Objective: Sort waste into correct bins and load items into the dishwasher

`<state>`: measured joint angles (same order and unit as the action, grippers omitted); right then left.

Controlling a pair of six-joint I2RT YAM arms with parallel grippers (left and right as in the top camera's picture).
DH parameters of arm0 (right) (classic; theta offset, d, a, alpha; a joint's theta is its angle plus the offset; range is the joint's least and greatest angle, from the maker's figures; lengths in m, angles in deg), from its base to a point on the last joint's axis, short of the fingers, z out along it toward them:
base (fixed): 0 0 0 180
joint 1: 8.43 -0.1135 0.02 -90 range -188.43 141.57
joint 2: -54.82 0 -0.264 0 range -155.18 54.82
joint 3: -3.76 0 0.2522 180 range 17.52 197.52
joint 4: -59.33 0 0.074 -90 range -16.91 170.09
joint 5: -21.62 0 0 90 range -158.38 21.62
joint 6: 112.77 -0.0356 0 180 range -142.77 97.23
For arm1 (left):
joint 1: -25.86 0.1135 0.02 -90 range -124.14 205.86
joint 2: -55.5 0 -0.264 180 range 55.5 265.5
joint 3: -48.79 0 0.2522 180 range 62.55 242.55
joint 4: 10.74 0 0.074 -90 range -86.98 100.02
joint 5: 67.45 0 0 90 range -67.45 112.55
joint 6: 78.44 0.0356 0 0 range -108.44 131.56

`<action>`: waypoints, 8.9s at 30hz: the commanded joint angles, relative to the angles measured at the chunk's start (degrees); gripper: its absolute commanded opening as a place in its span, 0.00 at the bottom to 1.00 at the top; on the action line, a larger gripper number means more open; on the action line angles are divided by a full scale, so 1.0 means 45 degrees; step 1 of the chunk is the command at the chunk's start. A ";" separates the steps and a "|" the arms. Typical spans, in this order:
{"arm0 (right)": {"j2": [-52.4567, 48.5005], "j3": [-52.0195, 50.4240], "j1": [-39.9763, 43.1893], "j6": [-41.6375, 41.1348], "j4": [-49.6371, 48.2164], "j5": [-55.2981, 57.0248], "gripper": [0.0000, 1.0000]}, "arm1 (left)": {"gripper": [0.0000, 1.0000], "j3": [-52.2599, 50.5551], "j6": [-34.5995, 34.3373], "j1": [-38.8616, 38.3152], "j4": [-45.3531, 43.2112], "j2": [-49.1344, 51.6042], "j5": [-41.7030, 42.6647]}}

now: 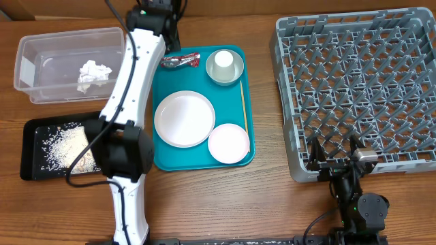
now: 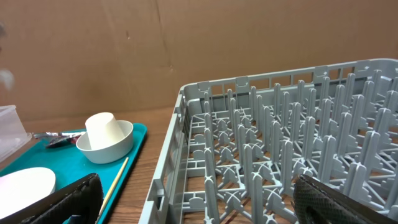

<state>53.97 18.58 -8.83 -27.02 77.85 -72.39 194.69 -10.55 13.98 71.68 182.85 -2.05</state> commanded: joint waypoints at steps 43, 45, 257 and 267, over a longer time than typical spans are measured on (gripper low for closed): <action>0.0151 -0.0136 0.0034 0.0039 -0.0039 0.0117 1.00 | 1.00 0.0219 0.3497 0.2147 -0.0471 -0.0151 0.7014; 0.0151 -0.0136 0.0034 0.0039 -0.0039 0.0117 1.00 | 1.00 0.0219 0.3162 0.1715 -0.0733 0.0000 0.6727; -1.3789 1.8219 -0.4974 -0.3415 1.3551 -0.2346 0.99 | 1.00 0.1273 -0.0806 0.6144 0.6251 -0.6159 0.2851; -1.8438 1.8209 -1.1808 -0.6931 1.2507 0.4454 1.00 | 1.00 0.1273 -0.0806 0.6144 0.6251 -0.6159 0.2851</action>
<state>-25.04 99.12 -59.21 -52.90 136.05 -62.73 200.57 -13.59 41.60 99.70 154.76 11.37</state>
